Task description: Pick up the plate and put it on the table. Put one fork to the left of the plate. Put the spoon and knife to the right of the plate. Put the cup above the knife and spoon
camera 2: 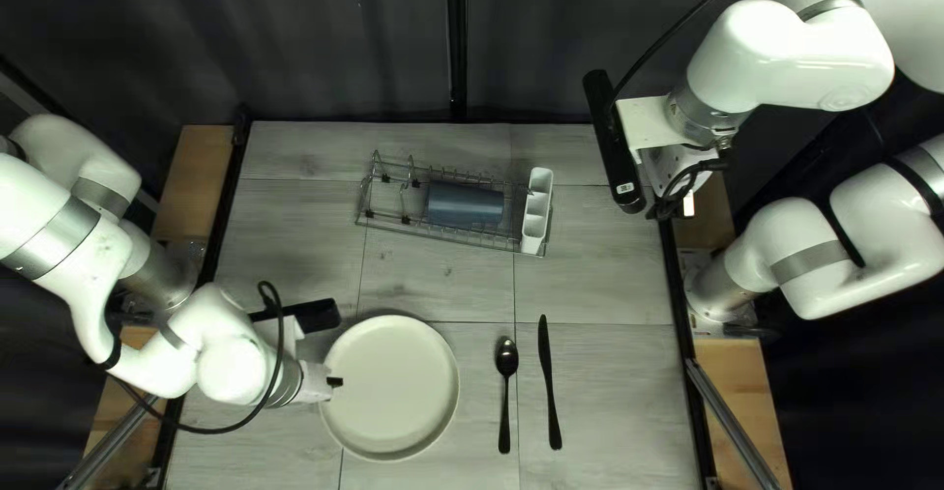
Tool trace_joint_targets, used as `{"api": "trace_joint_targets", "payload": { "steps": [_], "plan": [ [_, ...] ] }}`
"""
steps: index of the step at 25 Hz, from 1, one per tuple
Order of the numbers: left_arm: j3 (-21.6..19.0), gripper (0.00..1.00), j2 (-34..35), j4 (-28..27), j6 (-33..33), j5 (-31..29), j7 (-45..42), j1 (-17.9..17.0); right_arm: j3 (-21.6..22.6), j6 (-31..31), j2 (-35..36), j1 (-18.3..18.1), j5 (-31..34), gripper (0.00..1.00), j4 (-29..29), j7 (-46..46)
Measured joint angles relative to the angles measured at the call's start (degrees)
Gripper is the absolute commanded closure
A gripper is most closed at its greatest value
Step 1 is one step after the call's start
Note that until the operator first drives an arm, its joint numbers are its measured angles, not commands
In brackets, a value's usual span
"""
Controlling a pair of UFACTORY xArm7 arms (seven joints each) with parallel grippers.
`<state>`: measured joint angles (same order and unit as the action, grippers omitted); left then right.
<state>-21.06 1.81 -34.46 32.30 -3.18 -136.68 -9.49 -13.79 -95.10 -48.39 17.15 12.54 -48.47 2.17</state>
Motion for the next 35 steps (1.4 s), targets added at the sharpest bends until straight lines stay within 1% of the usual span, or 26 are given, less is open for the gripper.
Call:
{"api": "trace_joint_targets", "payload": {
  "steps": [3,7,10,14,16,31,33,35],
  "plan": [
    [0.33,0.0,2.56,0.46,2.37,2.14,1.94,-0.26,0.0,0.0,0.0,0.0,0.0,0.0,0.0,0.0],
    [0.82,0.0,5.87,-1.11,9.02,3.02,4.12,-0.5,0.0,0.0,0.0,0.0,0.0,0.0,0.0,0.0],
    [1.2,0.0,8.75,-3.99,17.08,2.05,6.15,-0.45,0.0,0.0,0.0,0.0,0.0,0.0,0.0,0.0],
    [1.6,0.0,13.33,-9.11,30.18,-1.08,10.49,-0.27,0.0,0.0,0.0,0.0,0.0,0.0,0.0,0.0],
    [1.76,0.0,14.94,-10.7,33.28,-2.19,11.93,-0.21,0.0,0.0,0.0,0.0,0.0,0.0,0.0,0.0],
    [2.04,0.0,15.6,-11.05,34.2,-2.23,12.48,-0.2,0.0,0.0,0.0,0.0,0.0,0.0,0.0,0.0],
    [3.18,0.0,17.57,-10.89,35.65,-1.72,15.26,-0.37,0.0,0.0,0.0,0.0,0.0,0.0,0.0,0.0],
    [5.26,0.0,20.68,-10.65,37.96,-1.37,21.06,-0.66,0.0,0.0,0.0,0.0,0.0,0.0,0.0,0.0]
  ]
}}
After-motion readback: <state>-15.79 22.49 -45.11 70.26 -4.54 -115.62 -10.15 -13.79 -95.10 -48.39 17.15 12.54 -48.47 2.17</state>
